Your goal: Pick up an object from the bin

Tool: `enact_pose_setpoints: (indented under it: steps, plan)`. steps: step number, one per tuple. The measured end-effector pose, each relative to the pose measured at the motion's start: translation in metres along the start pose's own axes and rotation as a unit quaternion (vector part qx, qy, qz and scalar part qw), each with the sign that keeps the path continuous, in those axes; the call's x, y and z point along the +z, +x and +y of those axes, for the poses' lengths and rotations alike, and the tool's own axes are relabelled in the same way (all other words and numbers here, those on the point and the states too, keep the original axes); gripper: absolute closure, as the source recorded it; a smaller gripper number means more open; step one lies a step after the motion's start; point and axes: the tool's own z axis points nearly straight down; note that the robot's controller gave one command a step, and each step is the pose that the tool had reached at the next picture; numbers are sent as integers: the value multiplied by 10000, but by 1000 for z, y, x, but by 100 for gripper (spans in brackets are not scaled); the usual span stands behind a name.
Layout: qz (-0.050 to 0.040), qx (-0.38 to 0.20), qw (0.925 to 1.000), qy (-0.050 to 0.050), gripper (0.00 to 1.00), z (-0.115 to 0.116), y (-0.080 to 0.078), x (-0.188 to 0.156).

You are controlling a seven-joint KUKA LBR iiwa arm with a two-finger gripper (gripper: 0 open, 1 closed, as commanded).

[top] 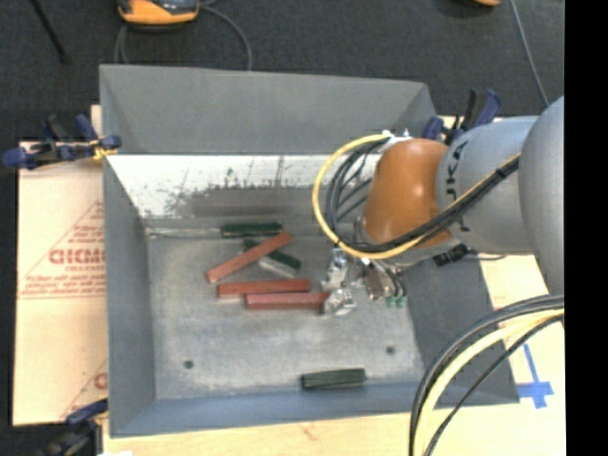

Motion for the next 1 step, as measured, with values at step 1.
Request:
enact_pose_setpoints:
  steps: [1]
  plan:
    - [5, 78, 10000, -42, 100, -5, 6, -128]
